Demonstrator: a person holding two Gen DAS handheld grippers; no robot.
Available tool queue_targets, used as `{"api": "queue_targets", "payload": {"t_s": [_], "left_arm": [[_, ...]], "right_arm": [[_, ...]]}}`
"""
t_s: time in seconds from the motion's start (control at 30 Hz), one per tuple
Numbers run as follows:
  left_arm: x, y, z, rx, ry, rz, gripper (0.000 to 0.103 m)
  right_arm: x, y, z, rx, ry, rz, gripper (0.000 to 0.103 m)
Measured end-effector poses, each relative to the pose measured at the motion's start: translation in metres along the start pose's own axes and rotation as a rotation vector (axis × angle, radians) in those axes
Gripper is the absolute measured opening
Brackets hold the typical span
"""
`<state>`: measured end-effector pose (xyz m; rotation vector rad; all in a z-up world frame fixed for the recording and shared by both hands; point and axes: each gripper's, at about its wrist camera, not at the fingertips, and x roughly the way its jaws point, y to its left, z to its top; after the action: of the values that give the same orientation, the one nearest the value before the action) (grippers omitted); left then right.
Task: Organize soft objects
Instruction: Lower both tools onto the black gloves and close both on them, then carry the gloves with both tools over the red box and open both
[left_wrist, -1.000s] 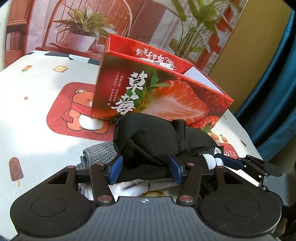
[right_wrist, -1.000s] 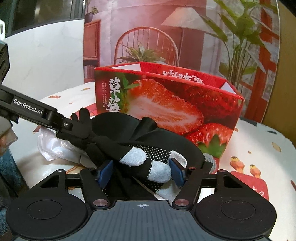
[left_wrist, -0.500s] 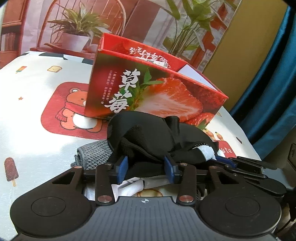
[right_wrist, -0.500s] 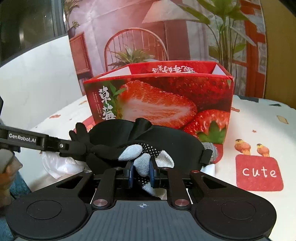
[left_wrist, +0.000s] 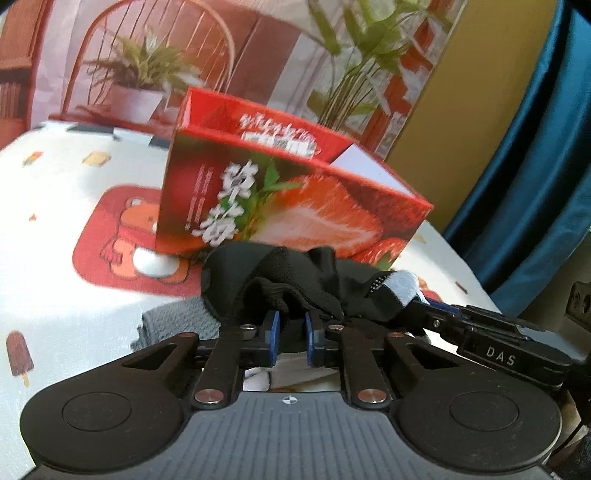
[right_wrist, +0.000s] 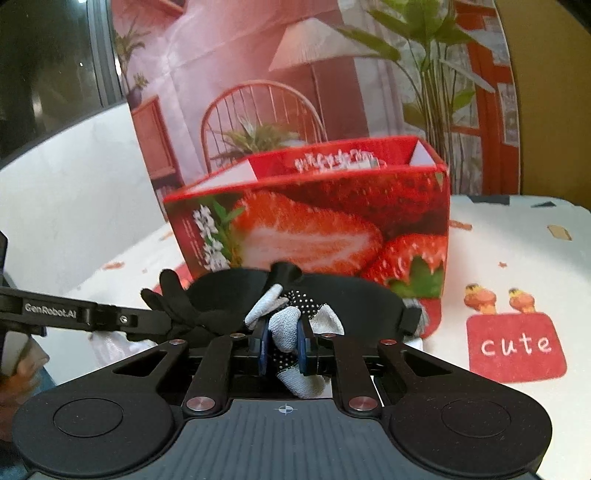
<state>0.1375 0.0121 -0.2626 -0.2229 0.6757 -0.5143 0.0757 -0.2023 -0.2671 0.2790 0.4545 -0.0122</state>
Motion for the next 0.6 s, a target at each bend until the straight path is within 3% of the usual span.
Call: {"api": "queue_targets", "payload": {"t_s": [0.33, 0.6], "left_arm": [[-0.02, -0.01, 0.026, 0.016, -0.106, -0.031, 0.011], [-0.031, -0.023, 0.076, 0.053, -0.209, -0.041, 0.011]], "right_arm": [[-0.012, -0.003, 0.035, 0.02, -0.093, 0.024, 0.014], [-0.012, -0.005, 0.096, 0.012, -0.186, 0.043, 0.014]]}}
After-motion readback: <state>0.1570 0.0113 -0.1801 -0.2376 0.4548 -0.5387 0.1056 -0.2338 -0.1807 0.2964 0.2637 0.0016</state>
